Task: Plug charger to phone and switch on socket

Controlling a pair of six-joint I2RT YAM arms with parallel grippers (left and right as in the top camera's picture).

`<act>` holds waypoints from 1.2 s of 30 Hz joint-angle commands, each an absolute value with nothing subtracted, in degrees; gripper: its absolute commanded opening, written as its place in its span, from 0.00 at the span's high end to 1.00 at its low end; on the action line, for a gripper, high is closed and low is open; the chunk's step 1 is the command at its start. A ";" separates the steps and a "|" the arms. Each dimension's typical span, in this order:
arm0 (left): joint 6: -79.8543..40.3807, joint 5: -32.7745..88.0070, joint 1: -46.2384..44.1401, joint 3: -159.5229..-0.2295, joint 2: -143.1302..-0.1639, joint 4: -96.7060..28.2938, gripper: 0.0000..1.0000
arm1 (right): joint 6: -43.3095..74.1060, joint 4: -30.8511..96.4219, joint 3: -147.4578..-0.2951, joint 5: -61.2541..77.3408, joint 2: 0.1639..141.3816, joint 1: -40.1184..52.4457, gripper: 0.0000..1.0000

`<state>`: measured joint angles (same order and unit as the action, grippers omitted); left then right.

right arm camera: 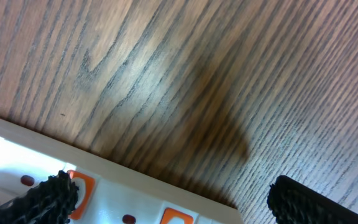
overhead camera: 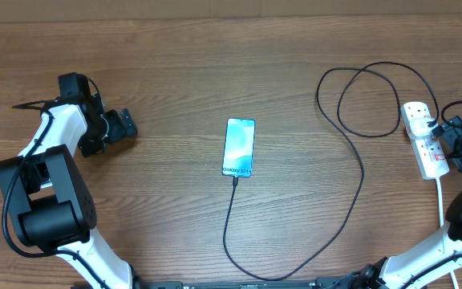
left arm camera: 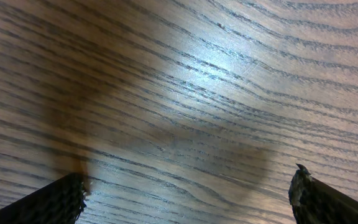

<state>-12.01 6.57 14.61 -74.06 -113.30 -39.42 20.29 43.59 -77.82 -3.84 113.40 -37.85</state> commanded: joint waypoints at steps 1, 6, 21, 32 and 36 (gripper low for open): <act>-12.03 5.76 14.87 -72.79 -115.07 -39.79 0.00 | 19.42 43.94 -77.08 -2.35 112.25 -37.95 0.00; -12.03 5.76 14.87 -72.79 -115.07 -39.79 0.00 | 19.40 45.32 -77.08 -1.67 112.27 -37.95 0.00; -12.03 5.76 14.87 -72.79 -115.07 -39.79 0.01 | 17.85 46.50 -77.10 -0.38 112.27 -37.95 0.00; -12.03 5.76 14.87 -72.79 -115.07 -39.79 0.00 | 16.23 45.69 -77.08 0.99 112.31 -37.95 0.00; -12.03 5.76 14.87 -72.79 -115.07 -39.79 0.00 | 16.43 45.06 -77.08 -0.23 112.31 -37.95 0.00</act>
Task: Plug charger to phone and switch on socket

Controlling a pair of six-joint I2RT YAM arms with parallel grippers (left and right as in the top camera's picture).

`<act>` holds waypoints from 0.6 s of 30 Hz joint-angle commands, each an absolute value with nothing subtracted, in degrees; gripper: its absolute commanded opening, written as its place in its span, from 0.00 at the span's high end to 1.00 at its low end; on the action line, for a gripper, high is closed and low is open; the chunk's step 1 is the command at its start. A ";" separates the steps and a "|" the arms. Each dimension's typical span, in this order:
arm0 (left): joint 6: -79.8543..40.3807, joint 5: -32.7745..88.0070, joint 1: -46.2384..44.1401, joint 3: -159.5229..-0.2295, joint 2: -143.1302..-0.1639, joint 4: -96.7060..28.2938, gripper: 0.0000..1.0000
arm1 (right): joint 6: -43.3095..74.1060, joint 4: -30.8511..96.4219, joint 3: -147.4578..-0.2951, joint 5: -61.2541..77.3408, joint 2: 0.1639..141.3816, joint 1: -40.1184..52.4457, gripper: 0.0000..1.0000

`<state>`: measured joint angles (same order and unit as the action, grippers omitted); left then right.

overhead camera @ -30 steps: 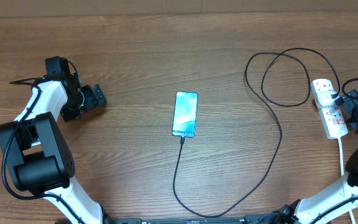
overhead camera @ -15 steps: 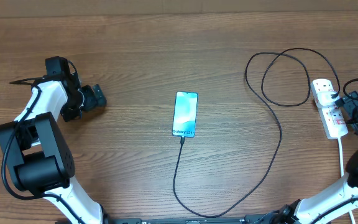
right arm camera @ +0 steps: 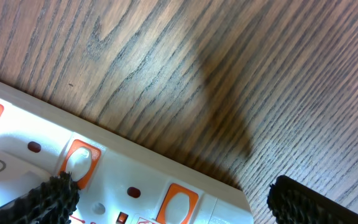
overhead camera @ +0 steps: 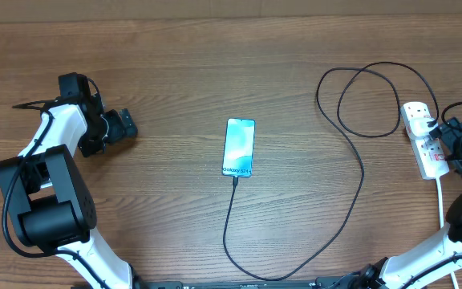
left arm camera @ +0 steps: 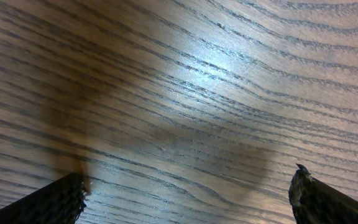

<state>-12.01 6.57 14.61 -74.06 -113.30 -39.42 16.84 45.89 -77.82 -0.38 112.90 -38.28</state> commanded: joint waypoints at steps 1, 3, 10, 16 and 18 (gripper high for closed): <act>-12.01 5.76 14.87 -72.79 -115.07 -39.79 0.00 | 16.47 45.04 -77.08 -0.40 112.31 -37.95 0.00; -12.03 5.76 14.87 -72.79 -115.07 -39.79 0.00 | 16.64 45.10 -77.08 -0.91 112.31 -37.95 0.00; -12.03 5.76 14.87 -72.79 -115.07 -39.79 0.01 | 19.94 46.87 -77.08 -3.88 112.31 -37.95 0.00; -12.03 5.76 14.87 -72.79 -115.07 -39.79 0.01 | 19.92 44.40 -77.10 -3.99 112.31 -37.95 0.00; -12.03 5.76 14.87 -72.79 -115.07 -39.79 0.00 | 19.92 44.10 -77.10 -3.99 112.31 -37.95 0.00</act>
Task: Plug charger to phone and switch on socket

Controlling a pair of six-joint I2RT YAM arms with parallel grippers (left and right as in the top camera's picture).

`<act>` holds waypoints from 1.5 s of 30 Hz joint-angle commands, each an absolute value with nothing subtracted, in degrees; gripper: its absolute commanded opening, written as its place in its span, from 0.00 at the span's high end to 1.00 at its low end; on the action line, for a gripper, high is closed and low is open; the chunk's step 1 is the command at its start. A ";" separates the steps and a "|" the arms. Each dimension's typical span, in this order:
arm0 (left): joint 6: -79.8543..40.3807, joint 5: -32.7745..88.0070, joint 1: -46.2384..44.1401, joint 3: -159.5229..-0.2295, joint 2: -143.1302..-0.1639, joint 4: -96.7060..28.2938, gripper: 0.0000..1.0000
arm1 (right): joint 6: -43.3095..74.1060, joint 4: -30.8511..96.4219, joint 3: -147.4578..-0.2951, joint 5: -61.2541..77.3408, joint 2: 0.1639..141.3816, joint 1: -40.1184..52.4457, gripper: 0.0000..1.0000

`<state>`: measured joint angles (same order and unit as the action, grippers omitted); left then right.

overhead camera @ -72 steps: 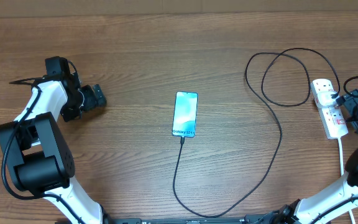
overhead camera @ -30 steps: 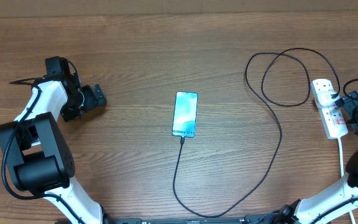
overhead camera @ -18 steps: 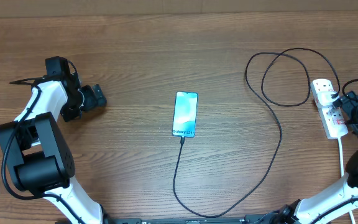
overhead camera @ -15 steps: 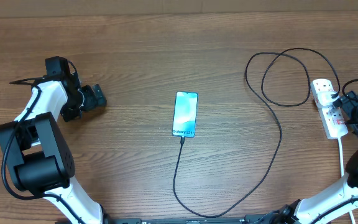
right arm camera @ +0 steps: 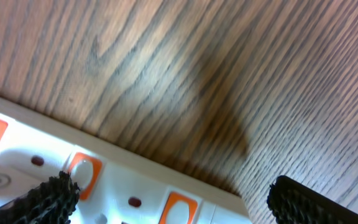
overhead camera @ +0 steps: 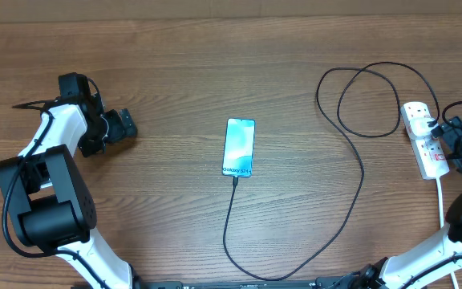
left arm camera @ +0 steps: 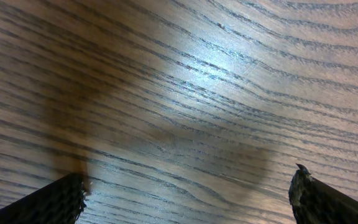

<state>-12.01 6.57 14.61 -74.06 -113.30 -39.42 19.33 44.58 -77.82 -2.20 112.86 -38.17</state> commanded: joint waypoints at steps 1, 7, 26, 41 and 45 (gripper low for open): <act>-12.03 5.76 14.87 -72.79 -115.07 -39.79 0.01 | 19.92 44.01 -77.10 -3.97 112.31 -37.95 0.00; -12.03 5.76 14.87 -72.79 -115.07 -39.79 0.00 | 20.03 42.13 -77.10 -2.94 112.31 -37.95 0.00; -12.03 5.76 14.87 -72.79 -115.07 -39.79 0.00 | 18.87 44.27 -77.08 -1.21 112.31 -37.93 0.00; -12.03 5.76 14.87 -72.79 -115.07 -39.79 0.01 | 17.58 46.04 -77.08 1.17 115.48 -37.89 0.00; -12.03 5.76 14.87 -72.79 -115.07 -39.79 0.00 | 17.47 47.48 -77.10 -0.60 115.48 -37.89 0.00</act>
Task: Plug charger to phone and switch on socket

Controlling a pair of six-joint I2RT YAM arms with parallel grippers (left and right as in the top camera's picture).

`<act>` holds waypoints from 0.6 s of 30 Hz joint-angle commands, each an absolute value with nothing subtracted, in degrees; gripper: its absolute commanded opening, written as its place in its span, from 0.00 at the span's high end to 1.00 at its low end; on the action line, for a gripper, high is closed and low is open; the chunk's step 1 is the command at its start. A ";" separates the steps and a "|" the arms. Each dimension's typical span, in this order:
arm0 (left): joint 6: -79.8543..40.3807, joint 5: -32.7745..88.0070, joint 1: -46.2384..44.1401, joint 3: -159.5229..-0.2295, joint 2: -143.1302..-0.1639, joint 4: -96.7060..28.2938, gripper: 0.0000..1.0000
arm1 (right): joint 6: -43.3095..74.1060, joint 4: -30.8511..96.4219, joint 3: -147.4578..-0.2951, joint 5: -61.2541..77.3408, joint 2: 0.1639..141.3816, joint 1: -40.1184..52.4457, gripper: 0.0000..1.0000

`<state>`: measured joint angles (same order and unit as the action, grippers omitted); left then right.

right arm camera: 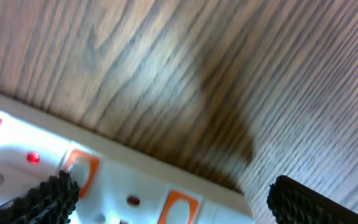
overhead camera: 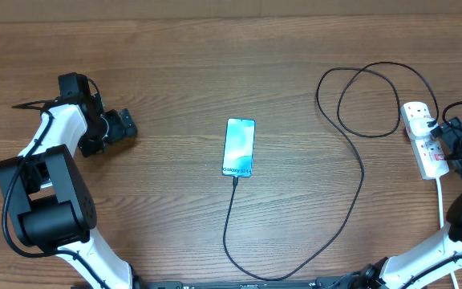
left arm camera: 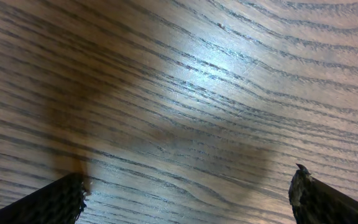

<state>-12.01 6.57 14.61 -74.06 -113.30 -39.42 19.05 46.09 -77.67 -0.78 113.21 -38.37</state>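
Note:
The phone (overhead camera: 239, 148) lies face up at mid-table with the black charger cable (overhead camera: 351, 201) in its bottom port. The cable loops right to the white socket strip (overhead camera: 422, 140). My right gripper (overhead camera: 449, 143) hovers open at the strip's right side. In the right wrist view the strip (right arm camera: 123, 180) shows orange switches (right arm camera: 82, 168) and a small bright red lamp (right arm camera: 33, 158); the right gripper (right arm camera: 179, 202) straddles it, touching nothing, and the picture is blurred. My left gripper (overhead camera: 125, 124) rests open at the far left over bare wood (left arm camera: 185, 112).
The cable makes a wide loop (overhead camera: 367, 100) behind the strip. A white lead (overhead camera: 441, 201) runs from the strip toward the front edge. The table (overhead camera: 159, 217) is brown wood.
In the right wrist view the strip's left lamp has gone from dull to bright red, and the view has shifted slightly. Phone, cable and left arm are unchanged.
The cable was in the phone at every moment, and the left arm never moved. My right gripper stayed open beside the strip, first showing only its edge, then more of its switches and dull lamps. Now one lamp shows bright red.

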 commanded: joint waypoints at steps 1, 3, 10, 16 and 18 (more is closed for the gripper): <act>-12.03 5.76 14.87 -72.79 -115.07 -39.79 0.00 | 17.47 47.75 -77.08 -0.99 115.48 -37.89 0.00; -12.03 5.76 14.87 -72.79 -115.07 -39.79 0.00 | 17.45 48.18 -77.10 -1.63 115.48 -37.89 0.00; -12.03 5.76 14.87 -72.79 -115.07 -39.79 0.00 | 17.52 49.43 -77.34 -3.11 115.46 -37.89 0.00; -12.03 5.76 14.87 -72.79 -115.07 -39.79 0.01 | 18.22 54.19 -81.71 -5.34 113.03 -37.89 0.09; -12.03 5.76 14.87 -72.79 -115.07 -39.79 0.00 | 20.18 54.41 -82.15 -7.55 110.41 -37.91 0.09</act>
